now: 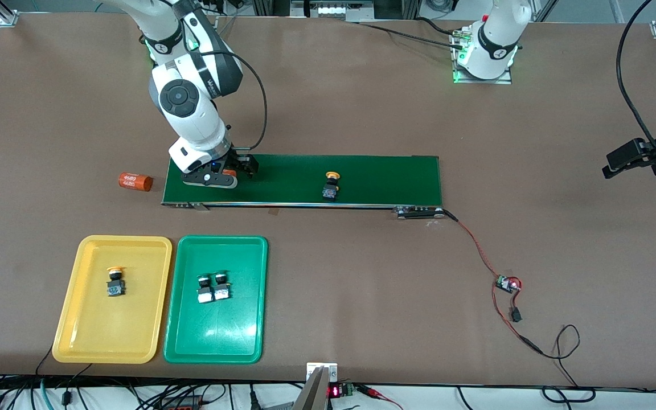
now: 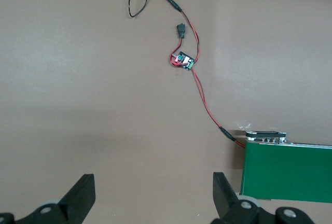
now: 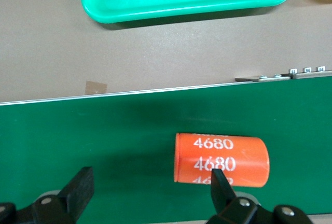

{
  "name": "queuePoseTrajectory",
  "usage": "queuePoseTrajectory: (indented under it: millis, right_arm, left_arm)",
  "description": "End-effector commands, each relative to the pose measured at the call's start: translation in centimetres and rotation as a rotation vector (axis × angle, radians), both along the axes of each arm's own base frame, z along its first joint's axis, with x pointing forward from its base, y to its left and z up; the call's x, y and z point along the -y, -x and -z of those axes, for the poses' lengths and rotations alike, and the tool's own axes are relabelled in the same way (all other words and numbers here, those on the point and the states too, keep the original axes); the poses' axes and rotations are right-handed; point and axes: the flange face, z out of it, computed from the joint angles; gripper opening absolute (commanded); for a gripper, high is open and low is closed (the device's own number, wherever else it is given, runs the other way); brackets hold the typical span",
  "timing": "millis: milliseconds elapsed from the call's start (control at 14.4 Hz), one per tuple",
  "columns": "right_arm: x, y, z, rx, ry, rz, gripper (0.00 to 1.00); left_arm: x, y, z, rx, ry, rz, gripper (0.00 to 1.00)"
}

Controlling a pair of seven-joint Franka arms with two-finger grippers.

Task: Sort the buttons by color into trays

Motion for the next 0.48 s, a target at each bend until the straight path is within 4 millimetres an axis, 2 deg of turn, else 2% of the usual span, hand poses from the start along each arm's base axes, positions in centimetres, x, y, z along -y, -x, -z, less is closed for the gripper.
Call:
queuePoseTrajectory:
  millis: [0,415]
  right_arm:
    - [-0.6,-0.64,-0.06,0.009,-0.005,0.003,1.0]
    - [-0.96,-0.75,0.26,0.009,-0.007,0.0,1.0]
  left_arm:
    - [0.19,0.36,-0.87,-0.001,-0.003,0.026,1.0]
    - [0.19,0.3,-0.8,-0.001,-0.003,0.026,1.0]
